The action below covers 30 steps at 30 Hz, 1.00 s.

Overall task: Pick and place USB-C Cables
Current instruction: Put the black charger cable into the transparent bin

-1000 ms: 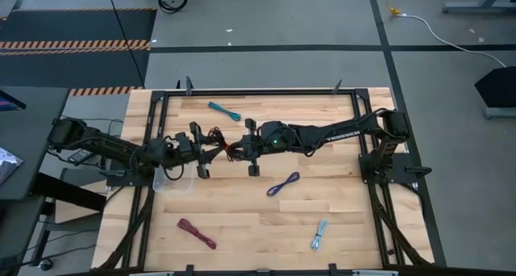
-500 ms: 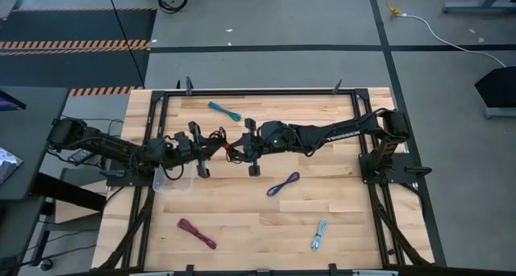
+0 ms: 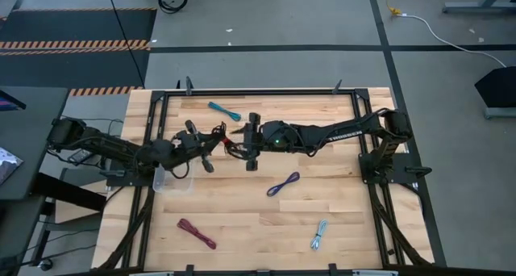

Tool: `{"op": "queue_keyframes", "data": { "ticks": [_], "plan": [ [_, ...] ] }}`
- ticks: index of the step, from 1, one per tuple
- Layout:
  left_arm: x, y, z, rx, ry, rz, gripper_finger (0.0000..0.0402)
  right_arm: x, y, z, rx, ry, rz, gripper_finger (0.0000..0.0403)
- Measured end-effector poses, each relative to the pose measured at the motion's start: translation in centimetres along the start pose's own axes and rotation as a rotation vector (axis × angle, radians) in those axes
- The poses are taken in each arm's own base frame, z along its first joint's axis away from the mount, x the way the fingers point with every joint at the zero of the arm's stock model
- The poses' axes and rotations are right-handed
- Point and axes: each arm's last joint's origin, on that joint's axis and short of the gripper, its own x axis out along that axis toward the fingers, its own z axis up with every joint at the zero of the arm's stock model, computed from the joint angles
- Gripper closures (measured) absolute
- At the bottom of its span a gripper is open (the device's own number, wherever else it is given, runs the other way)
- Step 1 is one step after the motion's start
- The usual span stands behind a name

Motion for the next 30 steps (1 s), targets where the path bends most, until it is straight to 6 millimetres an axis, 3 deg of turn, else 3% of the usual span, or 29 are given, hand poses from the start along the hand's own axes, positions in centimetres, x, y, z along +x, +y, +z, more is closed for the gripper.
{"op": "queue_keyframes", "data": {
  "ticks": [9,13,19,30],
  "plan": [
    [-2.1,0.3,1.0,-0.058,0.047,0.158,0.0365,-1.7,-0.9,-0.2,-0.038,0.175,-0.146,0.0103],
    [-3.5,0.3,3.1,-0.103,0.117,0.204,0.0364,-2.2,-0.8,-1.2,-0.023,0.296,-0.140,0.0105],
    [-5.0,0.2,5.7,-0.208,0.379,0.203,0.0364,-2.8,-0.6,-2.5,-0.003,0.441,-0.116,0.0107],
    [-6.2,1.1,3.2,-0.271,0.942,0.522,0.0363,-3.5,-0.1,-4.3,0.080,0.588,-0.076,0.0108]
  ]
}}
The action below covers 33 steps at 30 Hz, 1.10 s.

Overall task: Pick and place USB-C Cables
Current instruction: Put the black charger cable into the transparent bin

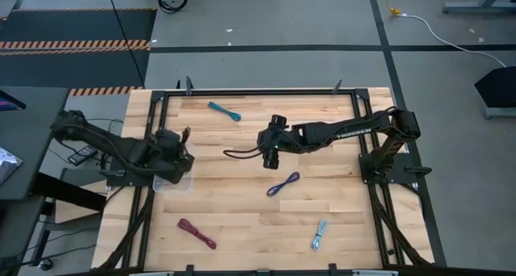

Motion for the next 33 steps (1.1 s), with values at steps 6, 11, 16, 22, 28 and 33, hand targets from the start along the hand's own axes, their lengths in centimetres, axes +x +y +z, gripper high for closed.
{"op": "queue_keyframes", "data": {
  "ticks": [6,11,16,22,28,33],
  "plan": [
    [0.4,-0.2,-0.3,-0.013,0.115,0.029,0.0363,0.6,0.2,-1.2,-0.012,0.039,0.001,0.0108],
    [0.5,-0.7,-0.9,-0.012,0.228,-0.001,0.0347,0.8,0.3,-1.5,-0.014,0.047,0.001,0.0108],
    [0.7,-1.2,-1.3,0.049,0.245,0.010,0.0312,0.8,0.3,-1.5,-0.013,0.046,0.001,0.0108],
    [1.2,-1.6,-1.5,0.095,0.213,0.066,0.0267,0.8,0.3,-1.5,-0.012,0.043,0.002,0.0108],
    [1.6,-1.6,-1.3,0.092,0.212,0.105,0.0231,0.8,0.3,-1.5,-0.012,0.044,0.003,0.0108],
    [1.8,-1.5,-1.0,0.125,0.154,0.116,0.0217,0.8,0.3,-1.5,-0.012,0.043,0.002,0.0108]
  ]
}}
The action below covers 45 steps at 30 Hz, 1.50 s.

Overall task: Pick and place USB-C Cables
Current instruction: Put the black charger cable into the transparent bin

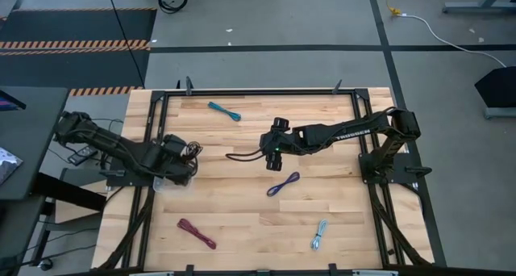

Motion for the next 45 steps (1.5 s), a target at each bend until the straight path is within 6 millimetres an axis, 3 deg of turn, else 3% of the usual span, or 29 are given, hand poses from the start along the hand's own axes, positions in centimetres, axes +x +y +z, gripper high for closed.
{"op": "queue_keyframes", "data": {
  "ticks": [5,10,14,30,40,45],
  "plan": [
    [-0.2,-0.1,1.1,0.046,-0.172,0.027,0.0218,0.0,0.0,0.1,0.003,-0.006,0.000,0.0108],
    [-0.8,-1.5,2.8,0.120,-0.397,-0.003,0.0220,0.0,0.0,0.1,0.006,-0.014,0.000,0.0108],
    [-0.2,-2.6,3.9,0.197,-0.462,0.029,0.0221,0.0,0.0,0.1,0.006,-0.013,-0.001,0.0108],
    [5.9,-4.5,4.8,0.327,-0.193,0.186,0.0221,0.0,0.0,0.2,0.008,-0.019,0.000,0.0108],
    [5.4,-2.8,3.5,0.277,0.109,0.143,0.0226,0.0,0.0,0.1,0.006,-0.014,0.000,0.0108],
    [4.3,-2.3,3.0,0.259,0.095,0.198,0.0239,0.0,0.0,0.2,0.007,-0.017,0.001,0.0108]
  ]
}}
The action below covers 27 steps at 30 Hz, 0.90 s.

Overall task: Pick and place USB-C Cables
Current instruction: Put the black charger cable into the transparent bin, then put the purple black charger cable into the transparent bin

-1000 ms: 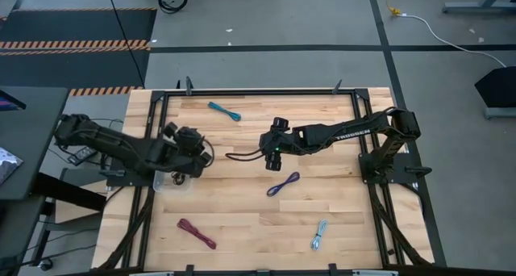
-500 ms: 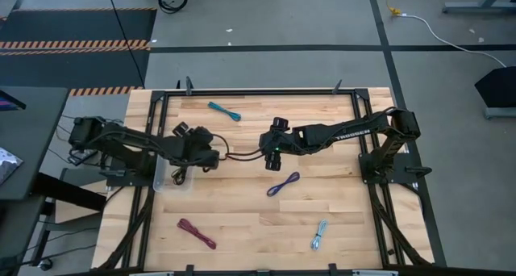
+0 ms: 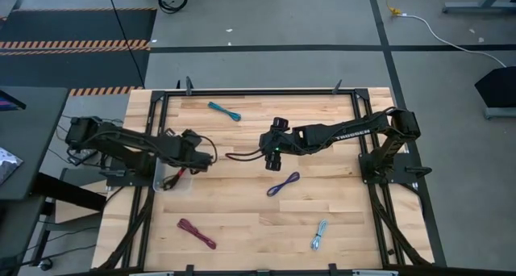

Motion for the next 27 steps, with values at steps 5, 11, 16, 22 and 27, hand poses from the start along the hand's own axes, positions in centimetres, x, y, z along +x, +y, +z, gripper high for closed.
{"op": "queue_keyframes", "data": {
  "ticks": [5,11,16,22,27],
  "plan": [
    [-1.7,0.2,0.6,-0.021,-0.097,0.012,0.0253,0.0,0.0,0.0,0.000,0.000,0.000,0.0108],
    [-3.7,-0.1,1.8,-0.064,-0.343,0.044,0.0260,0.0,-0.1,0.0,-0.004,0.002,-0.004,0.0108],
    [-4.2,-1.5,2.2,-0.005,-0.570,0.082,0.0260,0.5,-1.4,-0.1,-0.030,0.017,-0.084,0.0108],
    [-3.5,-3.5,2.1,0.129,-0.682,0.066,0.0260,0.7,-1.8,-0.3,-0.036,0.032,-0.023,0.0108],
    [-2.7,-3.9,2.1,0.229,-0.594,-0.054,0.0260,0.4,-1.0,-2.1,-0.077,0.204,0.280,0.0108]
  ]
}}
